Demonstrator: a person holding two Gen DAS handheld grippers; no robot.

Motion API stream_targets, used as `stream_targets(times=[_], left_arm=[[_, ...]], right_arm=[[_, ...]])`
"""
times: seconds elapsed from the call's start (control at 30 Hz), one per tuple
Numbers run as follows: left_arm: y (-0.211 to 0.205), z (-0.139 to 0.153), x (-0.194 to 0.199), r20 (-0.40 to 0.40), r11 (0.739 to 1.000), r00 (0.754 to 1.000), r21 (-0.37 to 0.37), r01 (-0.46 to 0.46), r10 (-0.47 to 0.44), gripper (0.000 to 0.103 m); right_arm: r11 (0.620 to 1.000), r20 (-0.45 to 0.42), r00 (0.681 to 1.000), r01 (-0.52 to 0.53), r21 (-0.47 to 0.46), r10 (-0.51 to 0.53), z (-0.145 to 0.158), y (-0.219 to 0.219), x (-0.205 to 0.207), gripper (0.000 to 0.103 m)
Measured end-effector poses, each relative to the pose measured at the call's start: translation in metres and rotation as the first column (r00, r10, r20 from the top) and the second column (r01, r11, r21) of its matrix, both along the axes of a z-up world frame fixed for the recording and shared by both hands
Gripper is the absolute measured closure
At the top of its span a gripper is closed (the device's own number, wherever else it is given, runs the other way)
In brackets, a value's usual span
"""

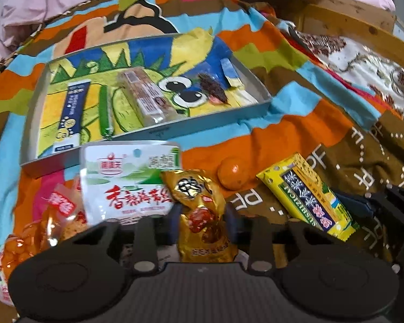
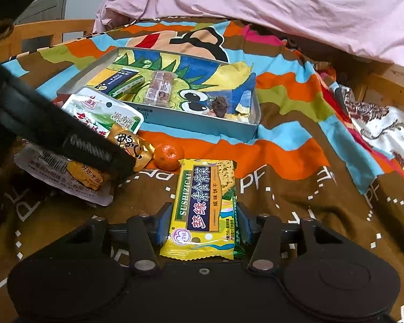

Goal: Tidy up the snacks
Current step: 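Lift both held snacks and carry them over the metal tray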

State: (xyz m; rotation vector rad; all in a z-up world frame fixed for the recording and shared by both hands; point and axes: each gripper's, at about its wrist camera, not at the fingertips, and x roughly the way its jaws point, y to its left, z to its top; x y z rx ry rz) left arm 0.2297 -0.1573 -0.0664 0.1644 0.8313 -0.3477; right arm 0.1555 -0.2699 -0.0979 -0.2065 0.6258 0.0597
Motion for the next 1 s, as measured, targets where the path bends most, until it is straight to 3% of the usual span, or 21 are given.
stream_targets(times=[0.33,0.47,0.5,0.8,0.9,1.0], left_arm=[[-0.006,0.005,-0.005,-0.008,0.999,1.0,0.037,0.015,-0.014,0.07],[-0.008,0.009,-0.009,0.028,0.998,0.999,0.062,0.033,-0.035,0.079],[-0.008,0.01,-0.011,0.037,0.997,0.999,0.066,0.035,-0.037,0.087],[-0.003,0.01,-0.012,0.027,0.999,0.999,0.037,0.037,-0.038,0.087],[-0.006,0.007,-0.007,0.008,0.999,0.999,0.042,0.032,-0.033,0.084],[-0.004,-0.001,0.006,-0.04,1.0,0.999,0.001,0.003,-0.003,0.074]], right_arm=[[1.0,0.015,1.0,-0.01,0.0,0.01,0.003,0.0,-0.004,0.052],[1.0,0.043,0.999,-0.018,-0.009,0.019,0.006,0.002,-0.005,0.052],[1.0,0.048,0.999,-0.023,-0.014,0.023,0.007,0.003,-0.005,0.052],[0.999,0.04,0.999,-0.033,-0.012,0.034,0.006,0.004,-0.005,0.052],[0.999,0.033,0.999,-0.037,-0.016,0.038,0.004,0.004,-0.005,0.052],[0.999,0.026,0.999,-0.037,-0.015,0.037,0.002,0.004,-0.004,0.052]])
